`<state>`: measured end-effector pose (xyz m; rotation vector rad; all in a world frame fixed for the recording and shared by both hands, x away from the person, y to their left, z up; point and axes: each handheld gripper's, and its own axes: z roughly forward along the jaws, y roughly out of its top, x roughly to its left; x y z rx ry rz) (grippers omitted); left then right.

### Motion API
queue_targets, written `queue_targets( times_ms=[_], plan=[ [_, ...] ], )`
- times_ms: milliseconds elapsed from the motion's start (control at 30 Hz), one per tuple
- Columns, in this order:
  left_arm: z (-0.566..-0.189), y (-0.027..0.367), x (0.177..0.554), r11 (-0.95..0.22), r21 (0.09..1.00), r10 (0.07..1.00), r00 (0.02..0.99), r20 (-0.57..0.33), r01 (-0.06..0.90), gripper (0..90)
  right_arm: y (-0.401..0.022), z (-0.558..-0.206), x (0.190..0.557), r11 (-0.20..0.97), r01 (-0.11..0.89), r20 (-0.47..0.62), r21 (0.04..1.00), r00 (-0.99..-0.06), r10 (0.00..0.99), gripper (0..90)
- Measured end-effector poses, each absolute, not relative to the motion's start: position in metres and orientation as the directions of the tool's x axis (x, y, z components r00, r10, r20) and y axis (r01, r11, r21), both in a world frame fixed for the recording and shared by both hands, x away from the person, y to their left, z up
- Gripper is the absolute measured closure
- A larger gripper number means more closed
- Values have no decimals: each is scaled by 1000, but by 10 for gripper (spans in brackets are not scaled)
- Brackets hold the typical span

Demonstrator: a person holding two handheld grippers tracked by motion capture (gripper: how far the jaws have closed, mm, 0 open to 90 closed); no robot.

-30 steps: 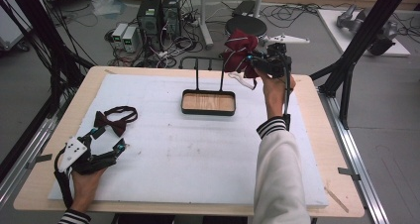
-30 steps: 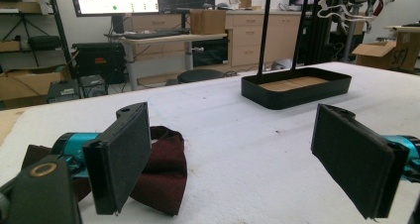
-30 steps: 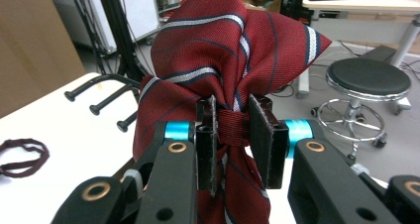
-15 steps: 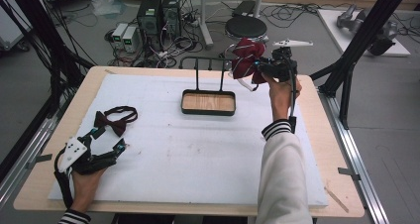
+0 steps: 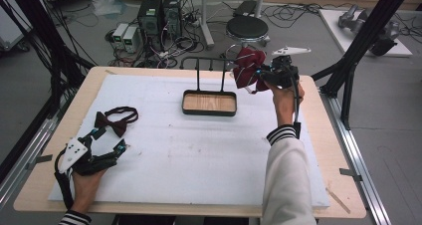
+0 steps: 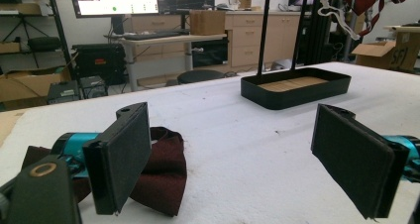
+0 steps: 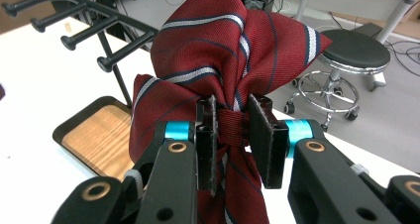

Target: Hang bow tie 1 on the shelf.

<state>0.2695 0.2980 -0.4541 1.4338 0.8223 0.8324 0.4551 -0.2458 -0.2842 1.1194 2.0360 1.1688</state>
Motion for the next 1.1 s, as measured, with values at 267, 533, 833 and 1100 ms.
queue_targets(
  times_ms=[267, 533, 833, 1100],
  plan=[
    [-454, 298, 269, -25, 1000, 872, 489, 19, 6, 160, -243, -289, 454, 343, 402, -91, 849, -529, 844, 741],
    [-454, 298, 269, -24, 1000, 872, 488, 18, 5, 160, -244, -305, 455, 338, 410, -86, 847, -522, 849, 736],
    [-454, 298, 269, -22, 1000, 873, 488, 17, 4, 160, -238, -308, 457, 335, 403, -82, 851, -528, 845, 721],
    [-454, 298, 269, -23, 1000, 872, 488, 18, 4, 160, -238, -308, 458, 317, 408, -67, 856, -522, 850, 609]
  ],
)
